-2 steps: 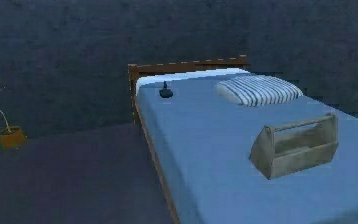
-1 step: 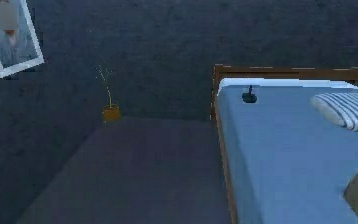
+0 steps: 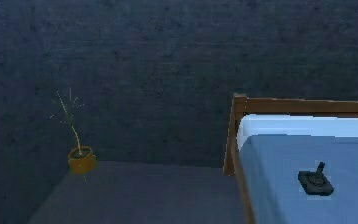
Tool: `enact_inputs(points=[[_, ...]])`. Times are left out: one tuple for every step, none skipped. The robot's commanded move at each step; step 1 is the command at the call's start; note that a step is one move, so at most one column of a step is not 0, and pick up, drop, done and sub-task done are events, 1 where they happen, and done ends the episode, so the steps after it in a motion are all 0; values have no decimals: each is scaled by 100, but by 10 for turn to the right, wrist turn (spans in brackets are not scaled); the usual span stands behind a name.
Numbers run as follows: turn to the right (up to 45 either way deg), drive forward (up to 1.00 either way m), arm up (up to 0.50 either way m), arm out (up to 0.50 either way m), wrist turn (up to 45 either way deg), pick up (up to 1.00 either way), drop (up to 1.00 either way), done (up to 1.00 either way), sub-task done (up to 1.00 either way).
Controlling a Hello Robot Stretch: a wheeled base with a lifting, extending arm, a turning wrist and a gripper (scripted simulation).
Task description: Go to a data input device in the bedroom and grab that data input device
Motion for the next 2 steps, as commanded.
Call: enact_inputs(points=[[-450,0,0,0,0,0,0,0,0],[450,0,0,0,0,0,0,0,0]])
